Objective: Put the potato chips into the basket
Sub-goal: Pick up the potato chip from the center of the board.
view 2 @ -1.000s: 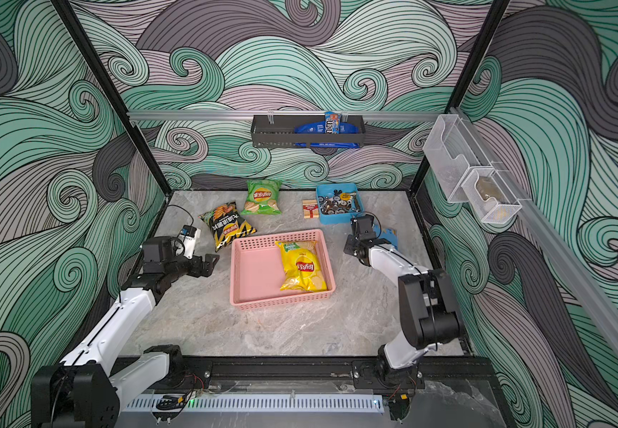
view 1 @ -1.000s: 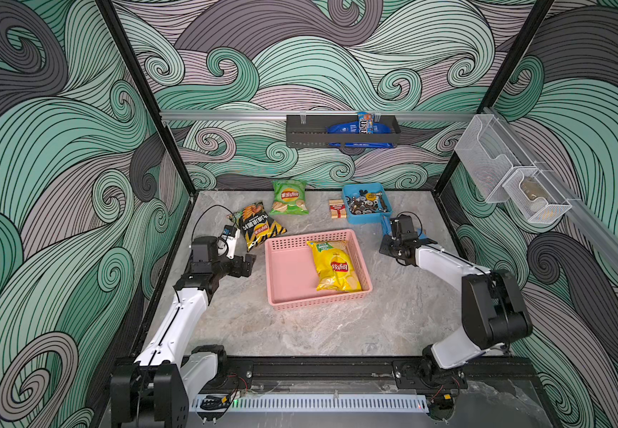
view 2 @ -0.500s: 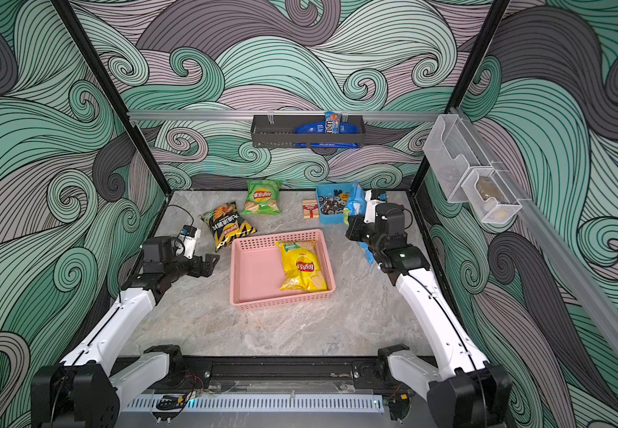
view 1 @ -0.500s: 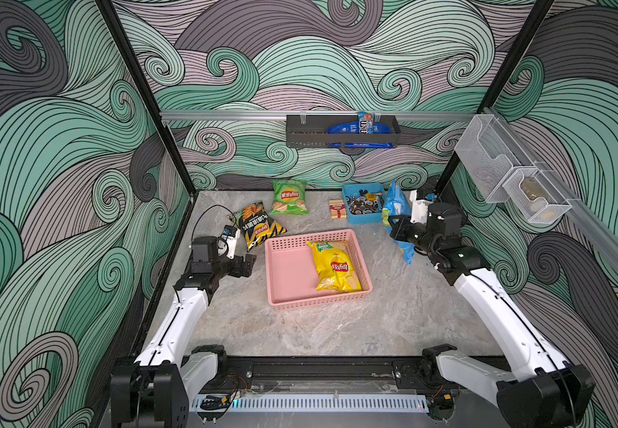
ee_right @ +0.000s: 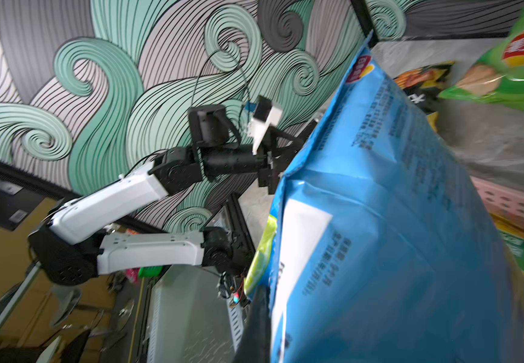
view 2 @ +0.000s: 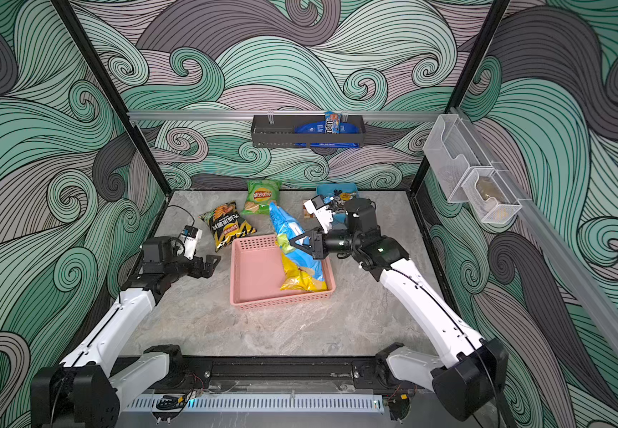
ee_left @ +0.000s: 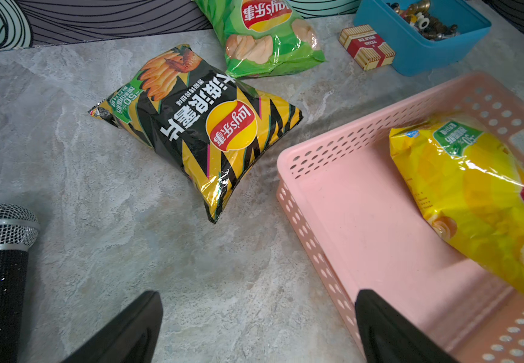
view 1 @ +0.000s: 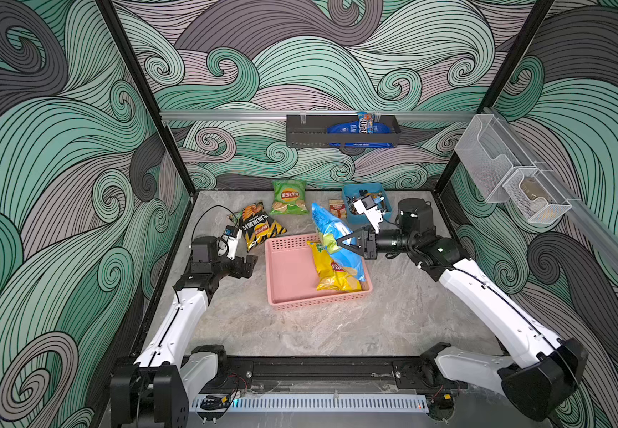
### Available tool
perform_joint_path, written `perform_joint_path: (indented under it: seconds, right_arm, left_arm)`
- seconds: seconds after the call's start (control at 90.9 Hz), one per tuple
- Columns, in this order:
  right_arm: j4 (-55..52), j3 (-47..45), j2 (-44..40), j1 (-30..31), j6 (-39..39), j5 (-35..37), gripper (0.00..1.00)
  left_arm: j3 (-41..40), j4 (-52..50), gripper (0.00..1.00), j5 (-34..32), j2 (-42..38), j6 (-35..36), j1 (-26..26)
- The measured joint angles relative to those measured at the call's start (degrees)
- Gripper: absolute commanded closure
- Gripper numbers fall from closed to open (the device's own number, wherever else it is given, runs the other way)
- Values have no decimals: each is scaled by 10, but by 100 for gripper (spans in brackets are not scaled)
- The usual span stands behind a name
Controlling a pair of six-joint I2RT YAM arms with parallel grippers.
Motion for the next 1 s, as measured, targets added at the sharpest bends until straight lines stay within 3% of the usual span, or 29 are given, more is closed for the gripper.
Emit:
perform_joint_path:
  seconds: [0.242, 0.429, 0.561, 0.803, 1.002]
  right_arm:
    - [1, 0, 7, 43, -14, -70, 100]
    - [2, -4, 32, 69, -26, -85, 100]
    - [2, -5, 56, 82, -33, -89, 100]
    - [2, -5, 74, 104, -43, -98, 100]
    - [2, -2, 89, 118, -46, -105, 100]
  left_arm:
    - [123, -133, 1, 72, -3, 95, 0]
    - [256, -248, 1, 169, -3, 179, -6]
    - [316, -306, 3, 203, -3, 227, -18]
    - [381, -342, 4, 211, -2, 281, -58]
    - [410, -356, 10, 175, 22, 321, -135]
